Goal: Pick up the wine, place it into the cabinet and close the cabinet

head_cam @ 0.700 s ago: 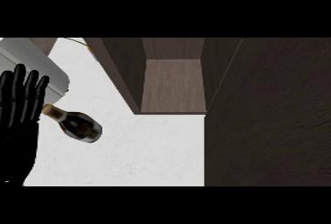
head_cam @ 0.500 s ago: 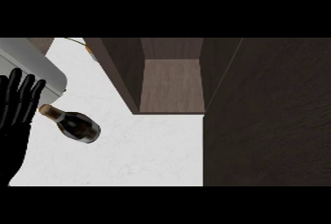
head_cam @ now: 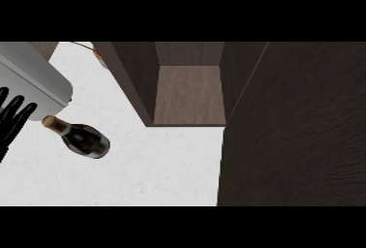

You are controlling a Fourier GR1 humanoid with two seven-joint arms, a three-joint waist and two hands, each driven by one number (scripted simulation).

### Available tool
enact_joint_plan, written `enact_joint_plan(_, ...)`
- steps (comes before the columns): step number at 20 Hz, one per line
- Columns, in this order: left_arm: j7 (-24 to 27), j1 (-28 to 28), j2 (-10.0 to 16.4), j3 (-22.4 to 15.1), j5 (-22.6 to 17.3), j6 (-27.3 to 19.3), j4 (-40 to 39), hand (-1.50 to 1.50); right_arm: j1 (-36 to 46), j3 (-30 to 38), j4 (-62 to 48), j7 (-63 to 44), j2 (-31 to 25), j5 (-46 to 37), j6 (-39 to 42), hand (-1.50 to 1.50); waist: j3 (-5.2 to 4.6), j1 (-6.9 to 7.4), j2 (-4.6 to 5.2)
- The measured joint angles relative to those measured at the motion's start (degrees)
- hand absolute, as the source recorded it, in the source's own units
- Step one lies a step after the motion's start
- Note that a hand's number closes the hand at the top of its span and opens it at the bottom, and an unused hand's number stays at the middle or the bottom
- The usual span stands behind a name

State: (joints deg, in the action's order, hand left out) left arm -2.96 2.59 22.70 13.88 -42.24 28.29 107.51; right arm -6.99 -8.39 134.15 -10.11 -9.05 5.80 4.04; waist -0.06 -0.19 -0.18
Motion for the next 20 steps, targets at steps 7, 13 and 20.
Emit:
enact_joint_plan(7, -7.8, 1.0, 6.9, 6.1, -15.0, 2.2, 0.5, -1.50, 4.6, 0.7, 6.7, -12.7, -1.7, 1.8, -2.0, -1.50, 0.02, 0.30, 0.00)
enact_joint_plan(13, -13.5, 1.5, 9.3, 8.5, -20.7, -1.5, 4.7, -1.50, 12.2, 2.5, 7.3, -21.1, -2.5, 1.9, -4.2, -1.50, 0.04, 0.36, 0.03)
enact_joint_plan(20, -17.4, -0.6, 10.0, 9.2, -21.6, -4.2, 5.4, -1.50, 21.4, 3.7, 7.7, -30.8, -2.8, 1.3, -7.9, -1.50, 0.03, 0.20, 0.05)
